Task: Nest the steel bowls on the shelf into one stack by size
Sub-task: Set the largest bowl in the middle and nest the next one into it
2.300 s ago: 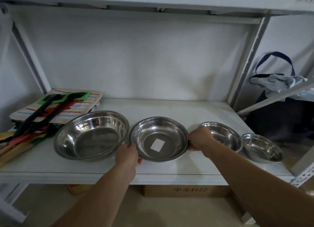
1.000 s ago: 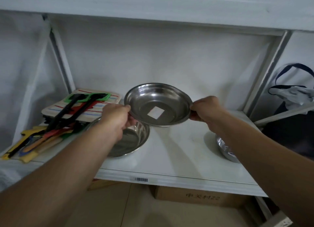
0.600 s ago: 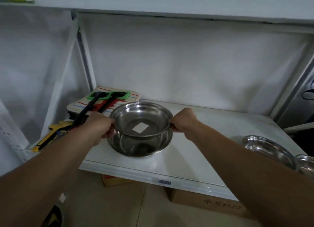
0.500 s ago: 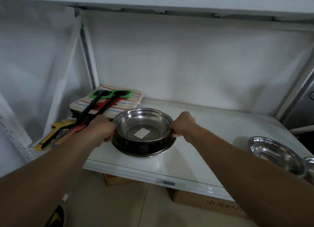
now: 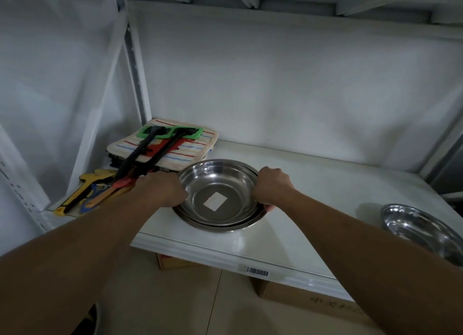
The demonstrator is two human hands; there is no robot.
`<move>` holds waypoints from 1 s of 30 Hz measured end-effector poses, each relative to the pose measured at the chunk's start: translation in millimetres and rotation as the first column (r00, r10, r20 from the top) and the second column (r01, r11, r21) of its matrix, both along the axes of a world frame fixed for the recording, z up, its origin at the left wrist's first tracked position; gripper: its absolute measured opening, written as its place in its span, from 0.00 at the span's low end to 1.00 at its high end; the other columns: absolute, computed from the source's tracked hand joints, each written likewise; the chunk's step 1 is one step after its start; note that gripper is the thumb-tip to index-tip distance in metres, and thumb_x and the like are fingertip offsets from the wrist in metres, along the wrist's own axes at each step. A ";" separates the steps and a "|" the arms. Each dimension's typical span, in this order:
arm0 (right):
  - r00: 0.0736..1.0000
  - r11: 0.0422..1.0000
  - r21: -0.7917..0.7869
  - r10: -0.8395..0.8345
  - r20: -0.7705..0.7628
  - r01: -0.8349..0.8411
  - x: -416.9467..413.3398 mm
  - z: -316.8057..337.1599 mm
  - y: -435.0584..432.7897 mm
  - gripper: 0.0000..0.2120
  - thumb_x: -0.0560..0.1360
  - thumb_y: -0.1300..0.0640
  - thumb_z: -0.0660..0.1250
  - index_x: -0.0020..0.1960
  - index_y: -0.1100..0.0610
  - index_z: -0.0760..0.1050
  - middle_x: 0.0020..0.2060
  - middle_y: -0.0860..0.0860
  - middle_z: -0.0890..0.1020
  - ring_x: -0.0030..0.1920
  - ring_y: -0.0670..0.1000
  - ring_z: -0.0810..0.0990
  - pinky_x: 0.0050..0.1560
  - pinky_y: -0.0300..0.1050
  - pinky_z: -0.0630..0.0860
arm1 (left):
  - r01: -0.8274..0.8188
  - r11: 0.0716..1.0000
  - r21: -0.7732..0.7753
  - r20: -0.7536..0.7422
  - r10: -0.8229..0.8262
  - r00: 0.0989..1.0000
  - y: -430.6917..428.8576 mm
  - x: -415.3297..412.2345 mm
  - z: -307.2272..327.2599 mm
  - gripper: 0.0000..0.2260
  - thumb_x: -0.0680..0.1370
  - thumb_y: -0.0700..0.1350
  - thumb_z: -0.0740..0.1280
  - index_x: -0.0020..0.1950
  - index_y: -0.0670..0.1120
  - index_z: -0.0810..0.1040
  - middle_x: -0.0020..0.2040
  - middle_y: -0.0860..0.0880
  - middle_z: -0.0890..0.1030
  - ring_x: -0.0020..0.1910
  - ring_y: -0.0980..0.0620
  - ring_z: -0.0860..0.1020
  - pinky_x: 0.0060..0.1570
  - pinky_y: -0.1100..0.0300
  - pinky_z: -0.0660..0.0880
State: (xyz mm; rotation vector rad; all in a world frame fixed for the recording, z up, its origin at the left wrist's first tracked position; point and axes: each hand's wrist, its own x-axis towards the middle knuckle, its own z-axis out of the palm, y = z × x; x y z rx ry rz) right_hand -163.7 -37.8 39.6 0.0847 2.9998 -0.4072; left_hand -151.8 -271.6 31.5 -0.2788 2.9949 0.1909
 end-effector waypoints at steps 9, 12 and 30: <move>0.986 0.947 -0.274 -0.156 0.053 0.165 -2.9 -6.1 19.8 0.05 0.73 0.59 0.65 0.44 0.61 0.76 0.34 0.55 0.83 0.33 0.57 0.87 0.43 0.48 0.86 | -0.276 0.814 0.512 0.127 0.246 0.961 -14.2 -6.6 -2.0 0.14 0.76 0.49 0.69 0.52 0.38 0.76 0.47 0.42 0.81 0.41 0.45 0.83 0.31 0.57 0.81; 0.970 0.868 -0.434 -0.198 0.138 0.239 -2.9 -15.1 21.8 0.05 0.73 0.62 0.66 0.46 0.64 0.75 0.40 0.59 0.83 0.38 0.61 0.88 0.46 0.56 0.87 | -0.308 0.677 0.668 0.197 0.238 0.951 -13.0 -6.1 -6.4 0.12 0.75 0.42 0.71 0.55 0.35 0.79 0.45 0.39 0.84 0.40 0.44 0.83 0.26 0.60 0.78; 0.912 0.770 -0.507 -0.402 0.086 0.387 36.2 -23.3 161.1 0.10 0.67 0.68 0.67 0.46 0.71 0.80 0.38 0.65 0.86 0.35 0.62 0.88 0.40 0.61 0.86 | -0.141 0.637 0.758 0.055 0.153 0.987 114.9 -3.7 -20.5 0.06 0.74 0.32 0.69 0.50 0.34 0.80 0.45 0.34 0.84 0.39 0.39 0.85 0.33 0.52 0.83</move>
